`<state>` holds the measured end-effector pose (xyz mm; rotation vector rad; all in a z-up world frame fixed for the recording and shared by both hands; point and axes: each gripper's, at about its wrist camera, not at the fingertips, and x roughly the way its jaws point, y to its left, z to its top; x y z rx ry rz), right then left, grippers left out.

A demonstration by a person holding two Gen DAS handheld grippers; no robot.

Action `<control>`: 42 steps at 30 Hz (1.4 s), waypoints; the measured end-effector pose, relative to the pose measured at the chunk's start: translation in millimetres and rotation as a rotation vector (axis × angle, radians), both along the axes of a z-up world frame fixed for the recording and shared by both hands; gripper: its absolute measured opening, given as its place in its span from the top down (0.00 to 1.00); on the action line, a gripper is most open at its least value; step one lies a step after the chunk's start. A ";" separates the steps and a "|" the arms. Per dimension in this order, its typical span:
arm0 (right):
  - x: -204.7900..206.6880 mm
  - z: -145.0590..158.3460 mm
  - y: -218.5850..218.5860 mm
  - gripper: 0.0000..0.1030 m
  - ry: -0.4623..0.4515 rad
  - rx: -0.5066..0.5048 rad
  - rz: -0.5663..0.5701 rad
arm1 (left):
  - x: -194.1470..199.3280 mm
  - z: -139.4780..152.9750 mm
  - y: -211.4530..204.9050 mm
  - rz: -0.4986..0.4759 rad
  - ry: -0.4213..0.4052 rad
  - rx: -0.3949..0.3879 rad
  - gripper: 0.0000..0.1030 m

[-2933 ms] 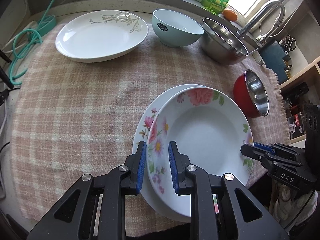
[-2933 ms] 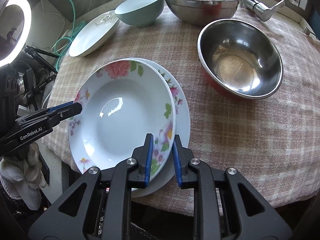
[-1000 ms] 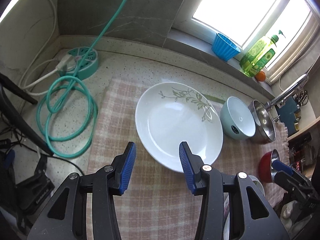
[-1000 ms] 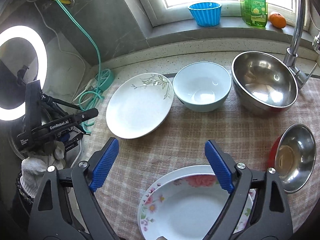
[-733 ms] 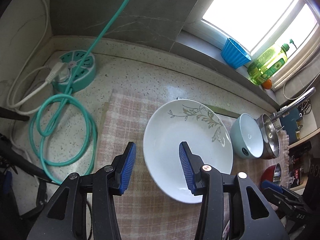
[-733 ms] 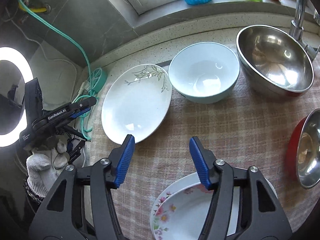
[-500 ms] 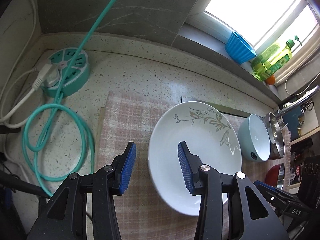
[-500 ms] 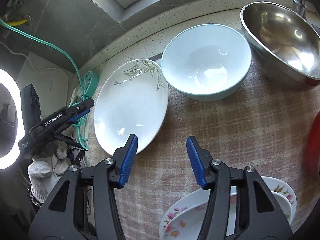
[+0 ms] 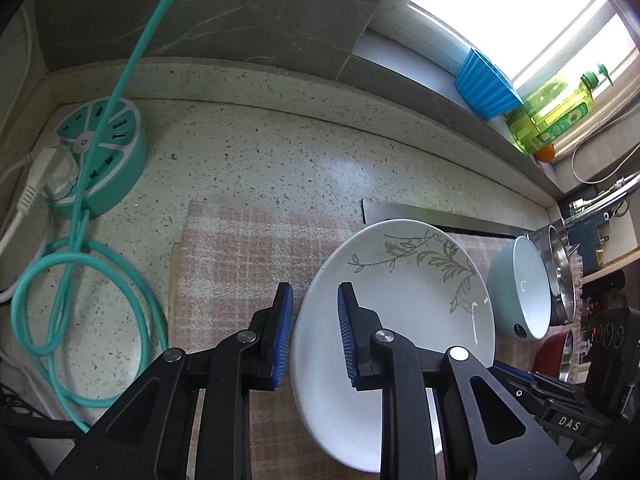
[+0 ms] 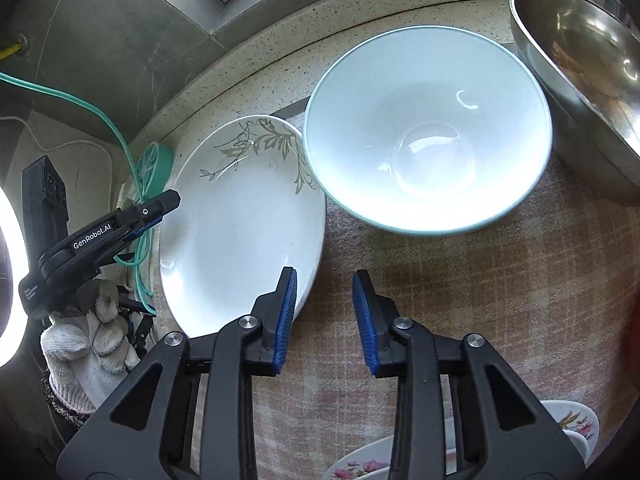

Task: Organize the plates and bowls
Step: 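Move the right gripper to the leaf-pattern plate rim and close it, then lift the leaf-pattern plate and carry it toward the plate stack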

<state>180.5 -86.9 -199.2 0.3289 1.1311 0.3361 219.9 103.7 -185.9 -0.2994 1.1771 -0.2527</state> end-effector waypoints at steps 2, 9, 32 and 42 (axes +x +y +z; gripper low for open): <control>2.4 -1.8 2.0 0.77 0.006 0.003 0.003 | 1.5 -3.4 1.7 0.002 0.010 -0.015 0.83; 10.6 -5.1 9.7 0.84 0.008 -0.004 0.008 | 4.1 -11.8 5.7 -0.007 0.035 -0.026 0.88; -14.3 10.4 11.9 0.90 -0.026 -0.068 0.064 | -40.0 -3.4 11.3 0.012 0.020 -0.047 0.89; -49.7 35.3 7.2 0.89 -0.070 -0.057 0.110 | -69.2 30.6 16.3 0.039 -0.042 -0.070 0.89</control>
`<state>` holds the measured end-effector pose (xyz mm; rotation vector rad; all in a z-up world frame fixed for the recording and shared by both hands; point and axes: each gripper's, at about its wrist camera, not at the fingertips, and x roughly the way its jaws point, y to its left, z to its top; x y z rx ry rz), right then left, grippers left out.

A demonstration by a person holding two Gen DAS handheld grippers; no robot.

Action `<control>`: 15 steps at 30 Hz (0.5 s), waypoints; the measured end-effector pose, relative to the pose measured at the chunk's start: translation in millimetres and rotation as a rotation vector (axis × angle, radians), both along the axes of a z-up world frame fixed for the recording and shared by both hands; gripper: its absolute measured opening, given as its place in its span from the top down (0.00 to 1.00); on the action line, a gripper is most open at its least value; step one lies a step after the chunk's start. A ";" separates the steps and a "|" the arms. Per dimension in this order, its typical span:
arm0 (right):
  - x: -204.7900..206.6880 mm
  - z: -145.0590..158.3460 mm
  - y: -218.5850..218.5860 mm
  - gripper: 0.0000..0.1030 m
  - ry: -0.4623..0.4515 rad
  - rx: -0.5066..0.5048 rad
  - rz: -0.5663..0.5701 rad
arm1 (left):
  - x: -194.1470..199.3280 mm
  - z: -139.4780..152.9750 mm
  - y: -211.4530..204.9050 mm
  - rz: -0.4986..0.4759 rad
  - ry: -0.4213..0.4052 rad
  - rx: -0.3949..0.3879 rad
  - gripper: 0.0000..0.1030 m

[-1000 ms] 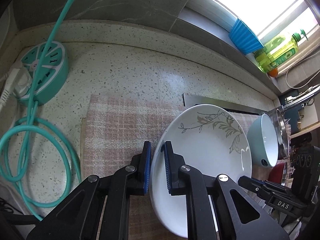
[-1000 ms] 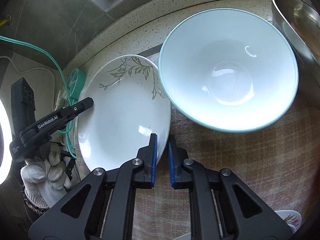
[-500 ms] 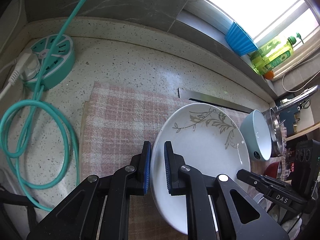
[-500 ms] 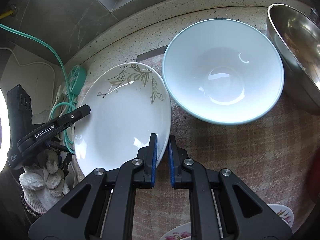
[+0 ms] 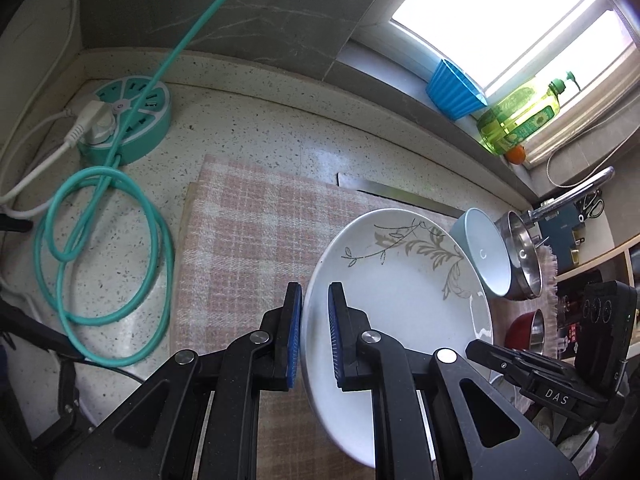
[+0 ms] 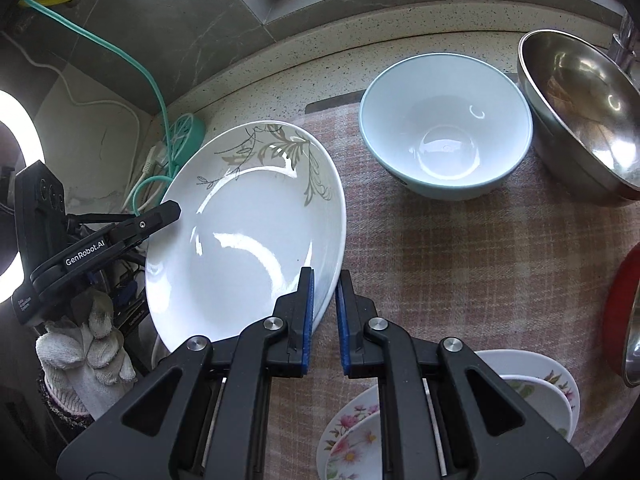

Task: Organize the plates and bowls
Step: 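Lift the leaf-pattern plate and carry it toward the plate stack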

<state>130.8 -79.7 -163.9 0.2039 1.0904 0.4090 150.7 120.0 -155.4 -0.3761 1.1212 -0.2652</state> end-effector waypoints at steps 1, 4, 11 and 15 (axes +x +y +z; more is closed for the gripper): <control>-4.2 3.2 -1.9 0.89 -0.006 0.001 0.004 | -2.8 3.3 -1.8 0.000 -0.008 0.001 0.89; -14.9 11.3 -8.0 0.89 -0.023 0.005 0.017 | -12.3 11.8 -5.4 0.004 -0.026 0.000 0.89; -37.1 21.0 -25.7 0.89 -0.033 0.009 0.039 | -39.2 30.3 -21.8 0.000 -0.064 0.018 0.89; -51.4 23.3 -40.2 0.89 -0.035 0.011 0.051 | -53.9 40.4 -34.9 -0.002 -0.082 0.014 0.89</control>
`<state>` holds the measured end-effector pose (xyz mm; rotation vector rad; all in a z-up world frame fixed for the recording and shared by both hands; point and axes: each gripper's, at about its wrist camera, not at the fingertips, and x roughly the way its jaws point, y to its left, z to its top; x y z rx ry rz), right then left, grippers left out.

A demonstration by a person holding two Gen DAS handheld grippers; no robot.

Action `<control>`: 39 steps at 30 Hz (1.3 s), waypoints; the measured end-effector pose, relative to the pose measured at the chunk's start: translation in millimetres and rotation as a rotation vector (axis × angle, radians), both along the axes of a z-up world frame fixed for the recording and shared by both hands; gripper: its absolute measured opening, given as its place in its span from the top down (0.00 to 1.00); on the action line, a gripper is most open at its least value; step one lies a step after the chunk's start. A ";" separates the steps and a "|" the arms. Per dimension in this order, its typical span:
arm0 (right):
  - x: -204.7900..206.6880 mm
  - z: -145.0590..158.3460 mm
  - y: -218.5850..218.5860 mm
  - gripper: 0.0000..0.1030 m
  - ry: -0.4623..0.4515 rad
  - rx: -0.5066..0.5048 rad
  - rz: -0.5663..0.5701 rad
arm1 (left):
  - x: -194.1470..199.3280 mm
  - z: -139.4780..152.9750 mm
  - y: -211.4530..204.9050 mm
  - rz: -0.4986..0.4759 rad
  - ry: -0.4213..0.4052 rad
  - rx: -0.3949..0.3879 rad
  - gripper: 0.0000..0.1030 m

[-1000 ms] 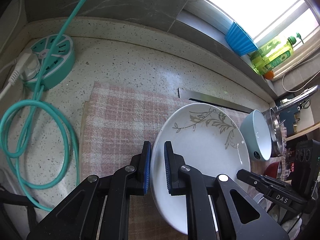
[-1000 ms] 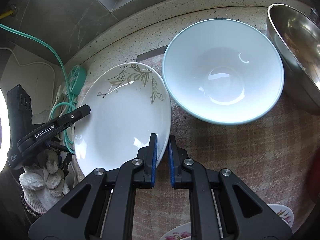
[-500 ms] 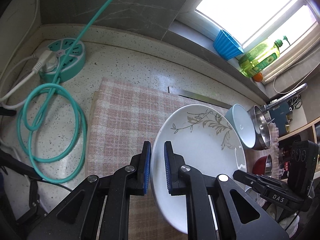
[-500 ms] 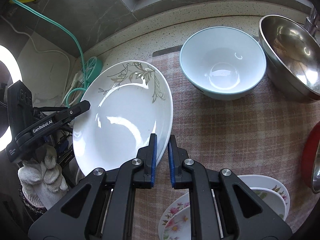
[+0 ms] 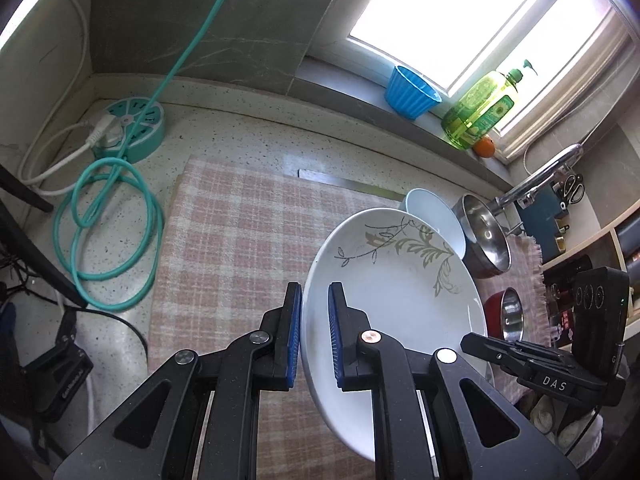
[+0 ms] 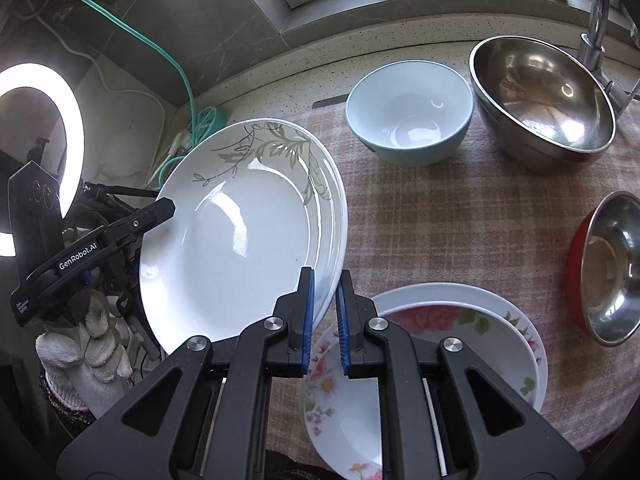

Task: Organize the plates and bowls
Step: 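Lift the leaf-pattern plate and carry it toward the plate stack, then lower the leaf-pattern plate onto the peony plate stack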

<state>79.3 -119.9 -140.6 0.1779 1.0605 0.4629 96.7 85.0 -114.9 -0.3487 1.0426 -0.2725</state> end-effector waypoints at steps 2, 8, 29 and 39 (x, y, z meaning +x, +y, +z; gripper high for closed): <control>-8.3 0.6 -7.5 0.89 -0.011 -0.010 0.008 | -6.8 4.6 -8.8 -0.006 -0.009 0.014 0.89; -27.5 2.8 -39.4 0.89 -0.024 -0.019 0.010 | -28.0 10.4 -39.8 -0.027 -0.027 0.030 0.89; -69.5 -36.0 -121.6 0.89 0.027 -0.134 0.078 | -98.9 -27.6 -114.0 0.025 0.062 -0.005 0.89; -71.3 -50.7 -124.1 0.89 0.037 -0.164 0.107 | -117.3 -41.6 -123.6 0.060 0.086 -0.002 0.89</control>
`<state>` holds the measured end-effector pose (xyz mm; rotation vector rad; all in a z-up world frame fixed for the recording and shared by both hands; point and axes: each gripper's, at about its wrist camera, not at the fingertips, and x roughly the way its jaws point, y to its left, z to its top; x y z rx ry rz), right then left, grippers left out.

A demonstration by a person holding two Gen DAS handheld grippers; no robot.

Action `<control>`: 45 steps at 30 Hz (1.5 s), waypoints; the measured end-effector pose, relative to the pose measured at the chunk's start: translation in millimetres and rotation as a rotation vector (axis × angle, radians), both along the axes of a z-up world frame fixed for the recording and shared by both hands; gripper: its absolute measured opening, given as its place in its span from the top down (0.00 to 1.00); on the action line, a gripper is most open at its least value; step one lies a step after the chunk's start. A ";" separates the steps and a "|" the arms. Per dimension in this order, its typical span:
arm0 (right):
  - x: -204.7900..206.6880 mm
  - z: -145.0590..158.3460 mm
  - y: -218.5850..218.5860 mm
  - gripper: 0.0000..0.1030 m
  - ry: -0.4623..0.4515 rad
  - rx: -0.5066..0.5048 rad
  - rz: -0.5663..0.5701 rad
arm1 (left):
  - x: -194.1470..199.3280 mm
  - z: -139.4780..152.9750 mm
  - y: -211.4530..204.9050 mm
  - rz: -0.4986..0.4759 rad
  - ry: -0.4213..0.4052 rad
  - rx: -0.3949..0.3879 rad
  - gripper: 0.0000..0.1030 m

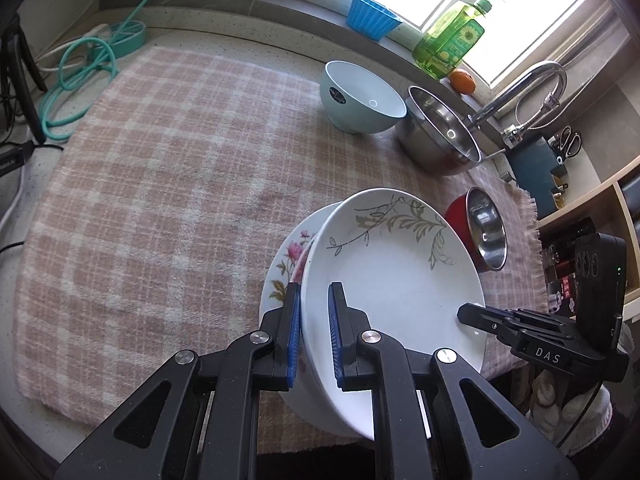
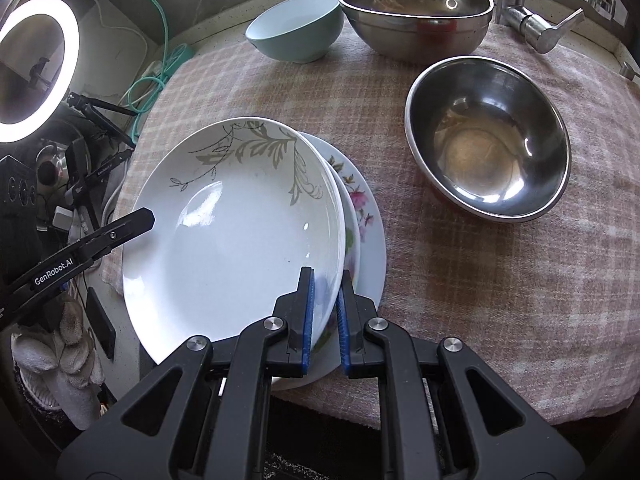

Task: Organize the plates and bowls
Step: 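Lower the leaf-pattern plate onto the peony plate stack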

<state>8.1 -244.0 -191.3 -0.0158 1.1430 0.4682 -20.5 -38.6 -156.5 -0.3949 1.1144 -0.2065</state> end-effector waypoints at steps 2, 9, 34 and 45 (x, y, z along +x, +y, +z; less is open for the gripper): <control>-0.4 -2.0 2.0 0.89 -0.007 -0.007 0.009 | -2.2 -3.4 1.3 0.015 0.006 -0.004 0.89; -5.5 -1.3 4.6 0.89 -0.041 -0.033 0.028 | -8.2 -10.0 -1.9 0.020 0.022 0.016 0.89; -14.0 1.7 11.8 0.85 -0.162 -0.117 0.070 | -11.7 -12.4 -12.2 0.031 0.004 0.069 0.84; -12.0 1.6 5.4 0.59 -0.167 -0.115 0.060 | -11.4 -14.4 -14.0 0.047 0.006 0.063 0.82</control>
